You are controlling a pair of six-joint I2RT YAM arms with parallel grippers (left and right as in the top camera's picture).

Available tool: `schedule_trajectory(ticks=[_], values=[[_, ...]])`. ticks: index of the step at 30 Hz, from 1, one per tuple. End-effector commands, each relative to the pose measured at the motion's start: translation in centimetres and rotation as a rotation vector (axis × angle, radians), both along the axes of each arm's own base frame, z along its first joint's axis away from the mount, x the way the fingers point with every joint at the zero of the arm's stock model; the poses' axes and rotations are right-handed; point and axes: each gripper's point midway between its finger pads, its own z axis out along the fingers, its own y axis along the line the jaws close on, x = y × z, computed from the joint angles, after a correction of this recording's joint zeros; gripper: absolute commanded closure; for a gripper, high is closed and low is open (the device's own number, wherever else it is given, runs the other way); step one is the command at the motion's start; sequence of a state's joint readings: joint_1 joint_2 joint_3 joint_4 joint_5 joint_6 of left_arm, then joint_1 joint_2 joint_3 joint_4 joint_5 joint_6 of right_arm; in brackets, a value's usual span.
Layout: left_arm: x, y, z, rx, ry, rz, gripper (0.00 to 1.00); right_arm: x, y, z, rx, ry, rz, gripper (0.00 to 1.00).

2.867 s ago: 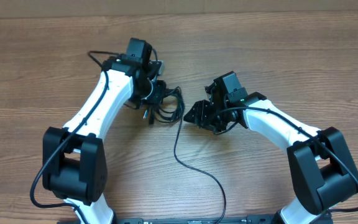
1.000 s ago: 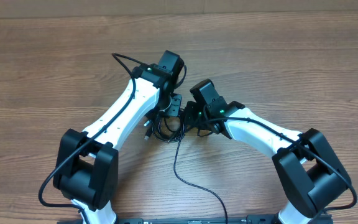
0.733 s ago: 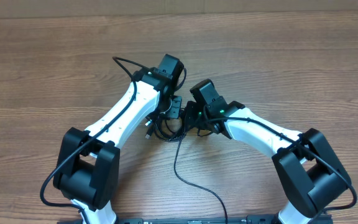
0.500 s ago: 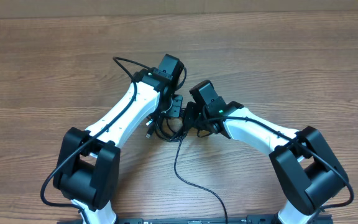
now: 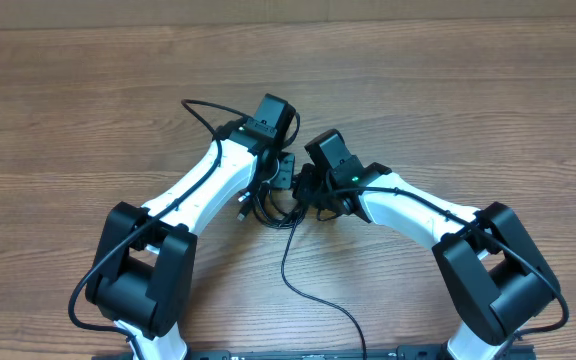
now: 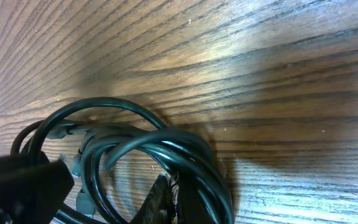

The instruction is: Untangle cables

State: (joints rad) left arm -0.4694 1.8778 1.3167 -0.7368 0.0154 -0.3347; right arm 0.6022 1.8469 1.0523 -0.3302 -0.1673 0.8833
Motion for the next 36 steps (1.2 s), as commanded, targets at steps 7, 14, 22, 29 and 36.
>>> schedule_trajectory(ticks=[7,14,22,29,36], values=[[0.0,-0.2,-0.3,-0.013,0.001,0.007,0.73,0.0,-0.3,-0.6,-0.013,0.009,-0.012,0.96],[-0.1,0.1,-1.2,0.008,0.008,0.006,0.74,0.0,-0.3,-0.6,-0.013,0.009,-0.012,0.96],[0.4,0.4,-1.7,0.027,-0.008,0.013,0.75,0.0,-0.3,-0.6,-0.013,0.009,-0.012,0.96],[0.7,1.1,-3.4,0.076,-0.001,0.025,0.8,0.0,-0.3,-0.6,-0.013,0.009,-0.012,0.96],[1.1,1.9,-3.8,0.021,0.035,0.057,0.78,0.0,-0.3,-0.6,-0.01,0.01,-0.011,0.96]])
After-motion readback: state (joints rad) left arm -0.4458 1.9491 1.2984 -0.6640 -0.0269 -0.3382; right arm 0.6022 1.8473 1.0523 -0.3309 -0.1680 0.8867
